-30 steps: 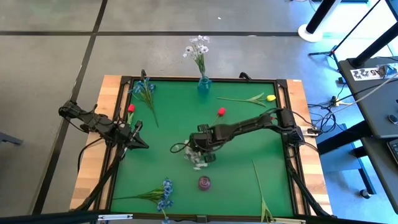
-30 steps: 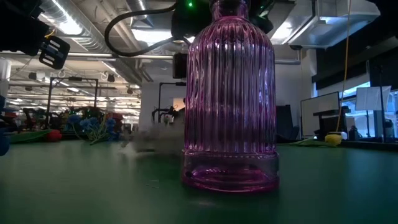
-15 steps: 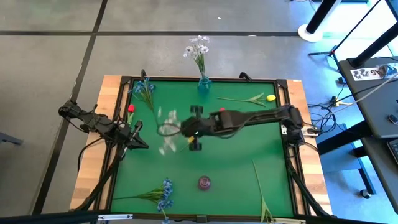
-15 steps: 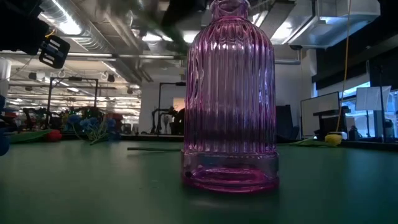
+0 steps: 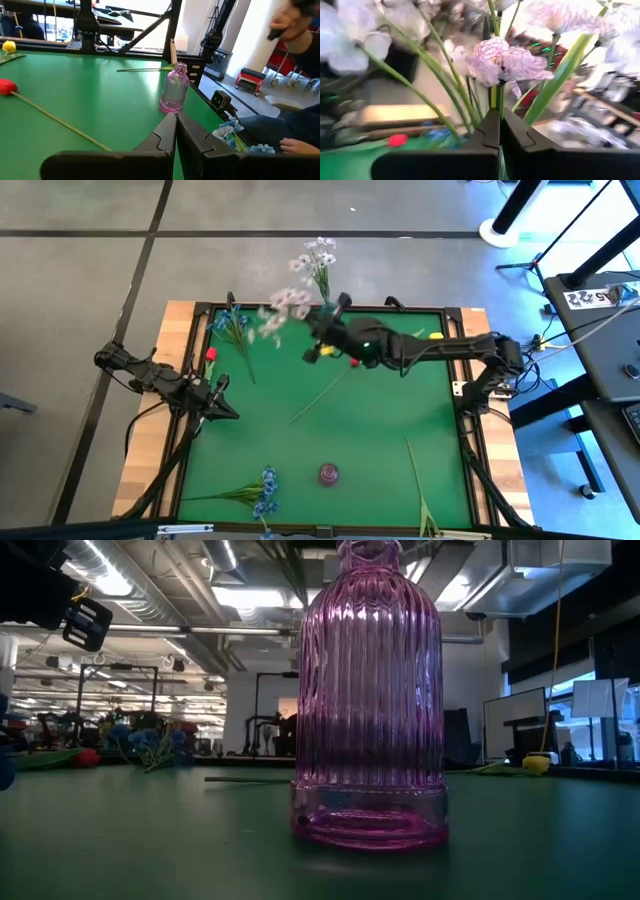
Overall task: Sort flowers into vase by color
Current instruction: Put the white flowers into the blue flower vase
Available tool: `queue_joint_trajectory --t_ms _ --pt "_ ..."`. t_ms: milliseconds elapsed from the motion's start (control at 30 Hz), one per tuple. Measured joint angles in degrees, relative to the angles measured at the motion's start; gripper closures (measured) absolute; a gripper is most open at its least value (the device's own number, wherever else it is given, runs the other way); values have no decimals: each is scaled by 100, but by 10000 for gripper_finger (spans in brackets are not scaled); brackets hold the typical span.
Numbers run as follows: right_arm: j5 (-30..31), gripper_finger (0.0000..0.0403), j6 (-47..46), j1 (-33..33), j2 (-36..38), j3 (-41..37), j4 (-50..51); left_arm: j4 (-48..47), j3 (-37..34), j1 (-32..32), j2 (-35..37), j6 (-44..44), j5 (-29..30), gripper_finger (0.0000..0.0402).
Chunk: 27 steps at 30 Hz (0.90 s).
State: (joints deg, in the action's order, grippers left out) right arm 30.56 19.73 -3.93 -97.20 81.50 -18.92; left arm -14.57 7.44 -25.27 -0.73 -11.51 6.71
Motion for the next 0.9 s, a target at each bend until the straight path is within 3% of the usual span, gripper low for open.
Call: queue_joint_trajectory --t_ms 200,333,900 --pt "-37 402 -136 -816 53 -1848 -3641 1 0 0 0 0 5 392" --pt "-185 402 -621 -1209 48 -2595 -4735 4 0 -1 0 0 0 392" --pt "-146 402 -632 -1390 47 -2756 -5003 2 0 1 0 0 -14 392"
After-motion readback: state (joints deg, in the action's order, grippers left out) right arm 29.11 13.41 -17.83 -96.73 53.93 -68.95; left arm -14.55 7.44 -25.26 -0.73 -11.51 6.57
